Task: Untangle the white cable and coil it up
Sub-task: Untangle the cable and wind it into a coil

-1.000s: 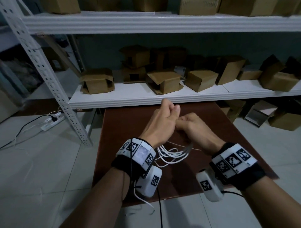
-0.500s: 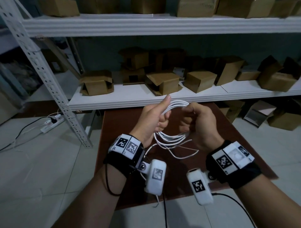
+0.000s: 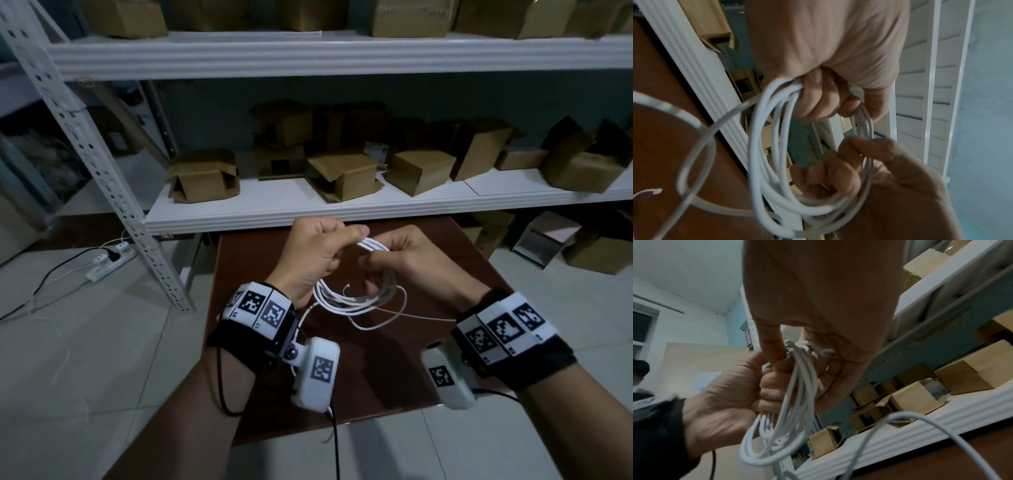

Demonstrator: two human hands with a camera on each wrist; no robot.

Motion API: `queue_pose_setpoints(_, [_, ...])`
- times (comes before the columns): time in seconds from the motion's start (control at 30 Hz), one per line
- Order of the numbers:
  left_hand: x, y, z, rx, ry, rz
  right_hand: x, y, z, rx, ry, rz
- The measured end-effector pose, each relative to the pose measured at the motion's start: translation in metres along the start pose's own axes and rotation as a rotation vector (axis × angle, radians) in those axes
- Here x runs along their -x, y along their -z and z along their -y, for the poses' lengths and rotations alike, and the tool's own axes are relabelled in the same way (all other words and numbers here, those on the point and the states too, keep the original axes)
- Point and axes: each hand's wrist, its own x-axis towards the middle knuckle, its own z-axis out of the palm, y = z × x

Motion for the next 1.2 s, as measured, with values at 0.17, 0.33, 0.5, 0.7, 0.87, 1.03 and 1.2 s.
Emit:
queue_pose_setpoints(0.17, [0.002,-0.013,0.005,-0.146,-0.065,0.021,0.001,-0.014,0.005,-0.091,-0.125,-0.006])
queue_pose_setpoints(0.33, [0.003,-0.013,0.001,-0.113,0.02,0.021,0.001,-0.018,0.008,-0.232,-0.166,-0.18])
queue_pose_setpoints(0.5, [0.0,-0.001,0.0,0.188,0.181,0.164,-0.001,-0.013,0.008,-0.537,-0.21,-0.309])
queue_pose_setpoints(0.7, [0.0,-0.001,-0.004,0.443,0.237,0.179,-0.004,-0.01,0.006,-0.799,-0.107,-0.429])
queue_pose_setpoints(0.87, [-0.001,-0.006,-0.004,0.406,0.225,0.079,-0.006,-0.009,0.003,-0.817,-0.11,-0.437])
queue_pose_setpoints(1.03, [-0.002,-0.004,-0.003,0.505,0.262,0.132,-0.007,-0.012,0.0,-0.813,-0.117,-0.415])
queue_pose_setpoints(1.2, [-0.004,-0.002,-0.008,0.418,0.193,0.125,-0.009,-0.015,-0.003,-0.851,-0.113,-0.393])
